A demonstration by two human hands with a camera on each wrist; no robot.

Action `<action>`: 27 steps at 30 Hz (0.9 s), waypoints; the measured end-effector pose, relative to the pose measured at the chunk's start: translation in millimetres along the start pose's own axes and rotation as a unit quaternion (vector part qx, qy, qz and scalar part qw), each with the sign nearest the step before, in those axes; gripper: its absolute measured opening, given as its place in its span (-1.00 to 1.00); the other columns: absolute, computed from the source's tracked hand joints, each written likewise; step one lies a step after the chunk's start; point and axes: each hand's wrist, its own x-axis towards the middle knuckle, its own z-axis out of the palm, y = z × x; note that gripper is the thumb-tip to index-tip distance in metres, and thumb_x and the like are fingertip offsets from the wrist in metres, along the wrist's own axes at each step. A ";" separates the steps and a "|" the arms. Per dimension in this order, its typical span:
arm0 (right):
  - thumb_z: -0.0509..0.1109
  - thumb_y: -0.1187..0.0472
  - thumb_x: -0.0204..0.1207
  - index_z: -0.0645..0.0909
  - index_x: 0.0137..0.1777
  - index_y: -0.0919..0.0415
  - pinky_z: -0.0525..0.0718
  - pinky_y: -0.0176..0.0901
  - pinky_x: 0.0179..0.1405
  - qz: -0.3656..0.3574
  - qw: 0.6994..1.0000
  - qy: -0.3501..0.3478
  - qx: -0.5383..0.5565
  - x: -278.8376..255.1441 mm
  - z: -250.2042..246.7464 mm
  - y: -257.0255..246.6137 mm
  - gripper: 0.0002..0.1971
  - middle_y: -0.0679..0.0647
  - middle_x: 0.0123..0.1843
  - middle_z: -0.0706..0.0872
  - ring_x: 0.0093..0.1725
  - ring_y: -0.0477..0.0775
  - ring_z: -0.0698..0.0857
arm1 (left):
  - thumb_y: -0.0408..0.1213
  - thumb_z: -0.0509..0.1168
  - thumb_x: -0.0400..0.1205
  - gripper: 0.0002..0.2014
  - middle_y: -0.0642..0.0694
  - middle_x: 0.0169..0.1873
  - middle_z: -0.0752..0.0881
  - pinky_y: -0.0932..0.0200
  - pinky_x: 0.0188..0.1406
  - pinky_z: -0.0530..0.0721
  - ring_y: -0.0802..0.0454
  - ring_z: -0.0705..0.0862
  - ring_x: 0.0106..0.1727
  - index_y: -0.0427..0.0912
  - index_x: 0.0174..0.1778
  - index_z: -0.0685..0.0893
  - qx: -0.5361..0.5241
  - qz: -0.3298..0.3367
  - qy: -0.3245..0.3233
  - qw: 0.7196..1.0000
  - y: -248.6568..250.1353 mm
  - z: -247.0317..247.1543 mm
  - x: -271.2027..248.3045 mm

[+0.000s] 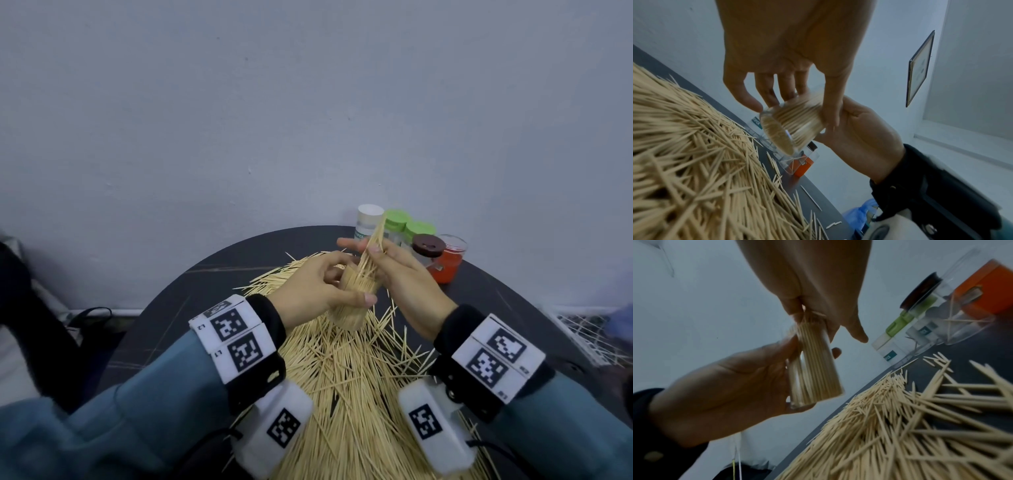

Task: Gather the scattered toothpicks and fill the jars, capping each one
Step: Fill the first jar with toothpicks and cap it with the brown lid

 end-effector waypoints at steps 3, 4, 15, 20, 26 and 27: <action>0.09 0.27 0.67 0.58 0.12 0.28 0.55 0.07 0.37 0.010 1.000 -0.019 0.006 1.7 -3.4 0.3 -0.77 0.10 0.22 0.71 0.24 0.15 0.67 | -0.46 0.47 0.45 -0.57 -0.04 0.12 0.71 0.30 0.00 0.69 0.11 0.73 -0.03 -0.37 0.23 0.58 -0.001 0.006 -0.007 1.000 0.9 -1.3 -0.7; 0.11 0.31 0.66 0.55 0.14 0.31 0.59 0.03 0.33 0.009 1.000 -0.021 0.012 2.4 -5.1 -0.2 -0.79 0.12 0.22 0.71 0.23 0.14 0.67 | -0.45 0.48 0.45 -0.58 -0.05 0.10 0.72 0.26 0.03 0.69 0.09 0.73 -0.01 -0.36 0.22 0.58 0.002 0.005 -0.007 1.000 1.0 -1.8 -0.5; -0.04 0.18 0.72 0.53 -0.09 0.15 0.68 -0.23 -0.05 -0.022 0.998 -0.015 0.055 -0.7 -11.9 -7.8 -0.69 0.08 0.07 0.79 0.11 -0.06 0.74 | -0.37 0.51 0.42 -0.47 -0.14 0.08 0.76 0.10 0.22 0.61 -0.03 0.72 0.15 -0.16 0.31 0.54 0.026 -0.014 -0.027 0.999 -1.9 0.7 1.1; -0.02 0.18 0.71 0.60 0.04 0.20 0.57 -0.19 0.25 -0.046 0.999 -0.013 0.003 -1.3 -12.8 -4.3 -0.67 0.08 0.17 0.75 0.23 -0.08 0.67 | -0.39 0.50 0.43 -0.54 -0.20 0.07 0.77 0.08 0.12 0.68 -0.06 0.74 0.11 -0.21 0.25 0.59 -0.011 -0.025 -0.005 1.000 -3.5 -3.9 2.8; -0.03 0.22 0.71 0.56 0.27 0.25 0.59 -0.47 0.06 -0.042 0.999 -0.030 -0.012 -0.9 -14.2 -6.6 -0.65 0.04 0.22 0.72 0.19 -0.15 0.69 | -0.39 0.48 0.46 -0.59 -0.22 0.08 0.77 0.12 0.11 0.66 -0.05 0.74 0.10 -0.20 0.22 0.60 -0.023 -0.021 -0.005 0.999 -3.5 -4.6 2.8; -0.03 0.25 0.71 0.53 0.31 0.28 0.61 -0.47 0.03 -0.040 0.998 -0.036 -0.009 -0.7 -13.2 -5.5 -0.65 0.07 0.22 0.72 0.16 -0.14 0.70 | -0.40 0.47 0.47 -0.62 -0.24 0.08 0.77 0.11 0.13 0.66 -0.05 0.74 0.08 -0.20 0.20 0.62 -0.016 -0.022 -0.021 0.999 -3.1 -3.4 2.0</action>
